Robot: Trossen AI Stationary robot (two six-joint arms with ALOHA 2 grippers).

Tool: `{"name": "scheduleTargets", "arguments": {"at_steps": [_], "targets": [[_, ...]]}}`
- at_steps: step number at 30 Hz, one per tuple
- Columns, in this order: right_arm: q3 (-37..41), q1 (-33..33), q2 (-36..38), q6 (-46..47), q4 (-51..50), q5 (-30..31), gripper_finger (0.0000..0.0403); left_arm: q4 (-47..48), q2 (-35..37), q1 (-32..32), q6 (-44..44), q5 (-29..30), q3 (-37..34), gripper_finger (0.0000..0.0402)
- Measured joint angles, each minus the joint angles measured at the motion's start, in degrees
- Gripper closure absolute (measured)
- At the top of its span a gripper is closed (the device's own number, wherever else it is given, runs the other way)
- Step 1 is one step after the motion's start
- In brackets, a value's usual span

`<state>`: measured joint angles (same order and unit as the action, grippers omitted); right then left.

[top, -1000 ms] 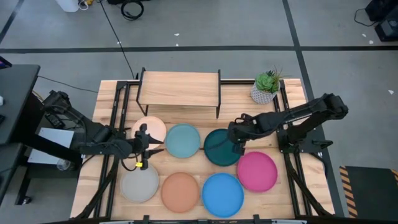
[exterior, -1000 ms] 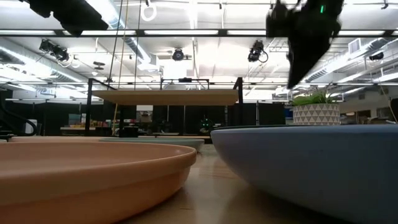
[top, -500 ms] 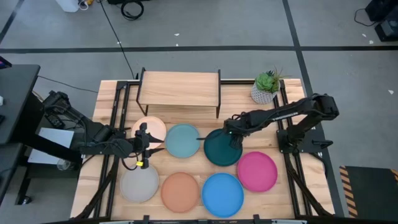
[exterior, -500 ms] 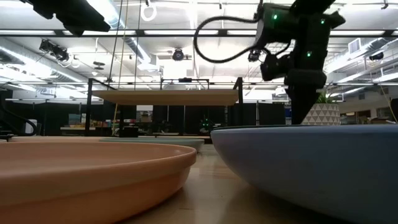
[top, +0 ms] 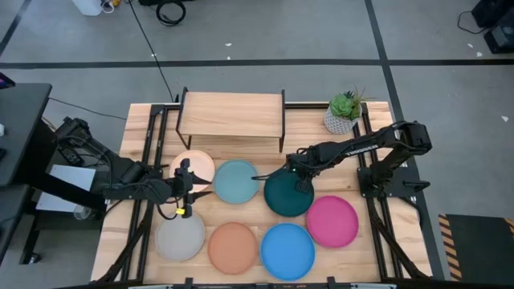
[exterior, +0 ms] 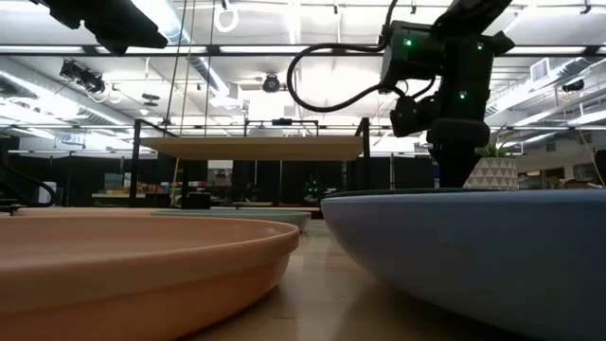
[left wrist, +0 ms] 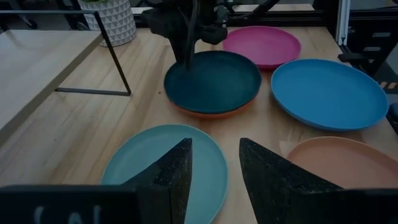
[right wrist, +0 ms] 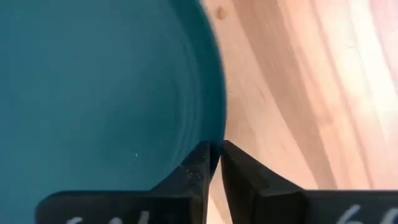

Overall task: Place and stack plates onto a shelf
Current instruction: Put the dark green plate on the shelf

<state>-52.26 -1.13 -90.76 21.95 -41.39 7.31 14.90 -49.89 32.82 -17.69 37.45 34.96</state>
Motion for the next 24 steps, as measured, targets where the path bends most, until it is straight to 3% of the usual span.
{"name": "scheduleTargets", "arguments": {"at_steps": [3,8,14,19,24], "targets": [[0.7,-0.7,0.0,-0.6,-0.1,-2.3,0.0352,0.1,0.0,0.0,-0.9,-1.1,0.0,0.0260],[0.7,-3.2,0.0,-1.2,-0.9,-7.5,0.0288,0.1,0.0,0.1,-1.2,-1.7,0.0,0.0260],[0.1,-3.9,0.2,-3.2,-1.5,-6.5,0.0223,0.2,0.0,0.0,-1.1,-1.7,0.0,0.0260],[1.5,-3.9,-1.2,-2.4,-0.6,-6.2,0.0222,0.4,0.0,0.0,-1.2,-1.7,0.0,0.0260],[1.7,-3.3,-2.8,-2.1,0.2,-5.9,0.0258,0.3,0.0,0.1,-1.2,-1.7,0.0,0.0260]]}}
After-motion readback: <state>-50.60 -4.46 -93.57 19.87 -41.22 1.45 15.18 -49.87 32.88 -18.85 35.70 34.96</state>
